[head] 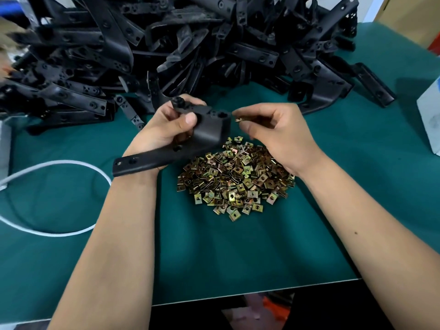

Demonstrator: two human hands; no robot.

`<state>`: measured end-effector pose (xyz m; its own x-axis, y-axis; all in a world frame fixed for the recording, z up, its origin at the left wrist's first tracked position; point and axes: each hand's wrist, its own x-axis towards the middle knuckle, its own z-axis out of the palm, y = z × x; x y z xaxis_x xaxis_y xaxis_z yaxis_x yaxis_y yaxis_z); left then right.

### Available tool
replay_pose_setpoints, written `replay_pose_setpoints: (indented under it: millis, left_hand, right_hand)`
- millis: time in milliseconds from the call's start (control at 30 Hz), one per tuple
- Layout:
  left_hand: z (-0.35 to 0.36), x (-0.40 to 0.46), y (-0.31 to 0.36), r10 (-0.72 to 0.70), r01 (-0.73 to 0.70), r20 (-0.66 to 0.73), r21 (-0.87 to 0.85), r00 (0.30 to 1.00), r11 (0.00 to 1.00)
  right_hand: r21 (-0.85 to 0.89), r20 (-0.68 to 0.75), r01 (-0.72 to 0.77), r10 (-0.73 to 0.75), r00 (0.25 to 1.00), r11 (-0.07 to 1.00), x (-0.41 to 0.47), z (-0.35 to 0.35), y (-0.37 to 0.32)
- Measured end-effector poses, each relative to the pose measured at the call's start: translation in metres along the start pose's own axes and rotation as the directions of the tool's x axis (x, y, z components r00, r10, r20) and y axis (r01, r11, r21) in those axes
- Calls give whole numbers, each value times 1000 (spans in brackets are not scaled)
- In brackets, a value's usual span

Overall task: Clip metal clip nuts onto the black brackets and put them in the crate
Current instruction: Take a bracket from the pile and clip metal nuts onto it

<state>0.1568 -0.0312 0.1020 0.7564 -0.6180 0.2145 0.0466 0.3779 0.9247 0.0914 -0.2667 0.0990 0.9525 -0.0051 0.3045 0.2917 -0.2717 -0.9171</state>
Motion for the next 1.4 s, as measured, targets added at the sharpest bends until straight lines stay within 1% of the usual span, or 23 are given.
replay_pose_setpoints:
  millis: [67, 167, 233, 333, 433, 500, 633, 733, 833, 1133, 1400]
  left_hand:
    - [0, 0, 0, -56, 54, 25, 69, 998, 996]
    - [3, 2, -3, -113, 109, 7, 205, 994, 973]
    - [8, 5, -4, -141, 129, 35, 243, 989, 961]
    - [9, 6, -3, -196, 178, 47, 256, 979, 950]
    - [8, 7, -4, -194, 172, 38, 325, 980, 930]
    - [9, 8, -4, -203, 178, 44, 324, 978, 929]
    - [15, 9, -2, -280, 230, 130, 305, 951, 924]
    - [19, 9, -3, -324, 268, 155, 300, 933, 916]
    - [20, 8, -4, -323, 264, 179, 287, 929, 921]
    - [23, 9, -2, -346, 291, 176, 277, 921, 916]
    - [23, 8, -3, -346, 285, 154, 320, 926, 904]
  right_hand:
    - [-17, 11, 8, -8, 1000, 1000, 0, 2, -1]
    - [27, 18, -14, 14, 1000, 1000, -2, 5, -3]
    - [41, 39, -22, 21, 999, 999, -3, 7, -4]
    - [65, 86, -29, 24, 996, 997, -4, 10, -6]
    - [90, 142, -67, 54, 988, 994, -5, 10, -8]
    - [79, 157, -83, 70, 985, 993, -5, 11, -9]
    - [43, 159, -69, 62, 985, 997, -5, 13, -9]
    - [30, 161, -83, 78, 984, 996, -5, 13, -9]
    - [25, 174, -97, 91, 980, 995, -5, 13, -9]
    - [64, 210, -137, 121, 970, 988, -5, 12, -11]
    - [102, 244, -153, 125, 962, 983, -6, 11, -14]
